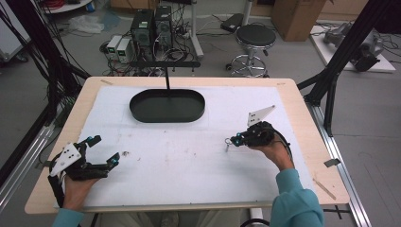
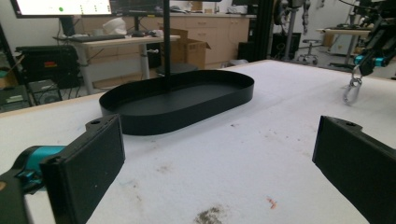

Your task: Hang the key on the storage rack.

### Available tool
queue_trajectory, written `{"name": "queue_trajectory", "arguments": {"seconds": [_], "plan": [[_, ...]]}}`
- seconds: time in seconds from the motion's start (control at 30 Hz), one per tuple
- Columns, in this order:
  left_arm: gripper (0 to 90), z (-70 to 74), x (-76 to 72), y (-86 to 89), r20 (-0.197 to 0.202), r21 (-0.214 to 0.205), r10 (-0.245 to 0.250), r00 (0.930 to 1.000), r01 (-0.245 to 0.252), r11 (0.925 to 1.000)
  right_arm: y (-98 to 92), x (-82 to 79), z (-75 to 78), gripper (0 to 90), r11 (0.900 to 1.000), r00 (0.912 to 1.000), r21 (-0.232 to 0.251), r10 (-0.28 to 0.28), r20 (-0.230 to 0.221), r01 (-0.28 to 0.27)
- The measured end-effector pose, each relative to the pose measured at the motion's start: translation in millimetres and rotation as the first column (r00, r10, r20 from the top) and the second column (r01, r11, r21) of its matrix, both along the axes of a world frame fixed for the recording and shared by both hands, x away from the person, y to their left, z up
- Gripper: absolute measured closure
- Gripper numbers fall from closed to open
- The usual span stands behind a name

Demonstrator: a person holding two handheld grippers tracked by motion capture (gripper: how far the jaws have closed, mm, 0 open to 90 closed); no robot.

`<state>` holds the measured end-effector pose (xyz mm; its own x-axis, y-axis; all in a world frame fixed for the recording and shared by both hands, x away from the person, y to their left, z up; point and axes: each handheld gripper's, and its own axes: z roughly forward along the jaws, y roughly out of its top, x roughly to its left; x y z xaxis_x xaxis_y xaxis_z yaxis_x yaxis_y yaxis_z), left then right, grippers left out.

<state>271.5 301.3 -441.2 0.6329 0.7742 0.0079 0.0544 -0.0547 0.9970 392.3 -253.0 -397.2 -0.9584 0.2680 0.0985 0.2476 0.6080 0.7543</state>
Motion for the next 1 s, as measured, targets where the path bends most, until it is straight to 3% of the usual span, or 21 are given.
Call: {"name": "queue_trajectory", "arguments": {"seconds": [0.23,0.3,0.5,0.53,0.57,0.6,0.77,0.8,0.9,0.93,0.97,1.0], "plan": [[2.8,16.4,9.9,-7.2,-0.022,0.058,-0.074,0.9970,0.075,0.9955,-0.7,-2.6,7.3,89.0,0.9958,0.9996,0.092,0.003,0.030,-0.006],[2.7,24.8,15.5,-11.5,-0.038,0.086,-0.115,0.9927,0.118,0.9893,0.2,-3.9,9.9,89.0,0.9928,0.9994,0.119,0.009,0.034,-0.013],[2.7,39.2,24.1,-15.9,-0.053,0.087,-0.152,0.9869,0.156,0.9839,7.5,-5.6,18.9,89.0,0.9870,0.9979,0.156,0.027,0.059,-0.036],[2.7,45.5,28.8,-19.0,-0.065,0.092,-0.181,0.9812,0.187,0.9780,10.0,-5.7,21.2,89.0,0.9851,0.9973,0.166,0.035,0.065,-0.045],[2.7,45.5,28.8,-19.0,-0.065,0.092,-0.181,0.9812,0.187,0.9780,12.1,-5.8,23.1,89.0,0.9837,0.9968,0.173,0.040,0.069,-0.051],[2.7,51.1,32.6,-22.3,-0.074,0.110,-0.201,0.9767,0.209,0.9718,14.2,-5.8,25.1,89.0,0.9822,0.9964,0.180,0.041,0.074,-0.054],[2.7,61.7,40.8,-29.9,-0.084,0.132,-0.235,0.9685,0.244,0.9608,24.7,-4.9,33.2,89.0,0.9759,0.9940,0.203,0.064,0.088,-0.081],[2.7,64.2,42.8,-31.9,-0.084,0.134,-0.242,0.9665,0.252,0.9584,31.1,-5.6,36.7,89.0,0.9706,0.9923,0.222,0.073,0.100,-0.094],[2.7,71.5,49.3,-38.9,-0.093,0.136,-0.282,0.9548,0.293,0.9463,40.4,-6.0,39.8,89.0,0.9651,0.9904,0.240,0.081,0.112,-0.106],[2.8,76.0,52.5,-44.4,-0.099,0.146,-0.304,0.9476,0.316,0.9375,42.9,-6.4,40.6,89.0,0.9648,0.9899,0.239,0.084,0.114,-0.110],[2.7,76.0,52.5,-44.4,-0.099,0.146,-0.304,0.9476,0.316,0.9375,42.9,-6.4,40.6,89.0,0.9648,0.9899,0.239,0.084,0.114,-0.110],[2.7,78.4,54.0,-47.6,-0.102,0.153,-0.317,0.9428,0.330,0.9316,46.8,-6.7,42.0,89.0,0.9634,0.9892,0.241,0.092,0.114,-0.117]]}}
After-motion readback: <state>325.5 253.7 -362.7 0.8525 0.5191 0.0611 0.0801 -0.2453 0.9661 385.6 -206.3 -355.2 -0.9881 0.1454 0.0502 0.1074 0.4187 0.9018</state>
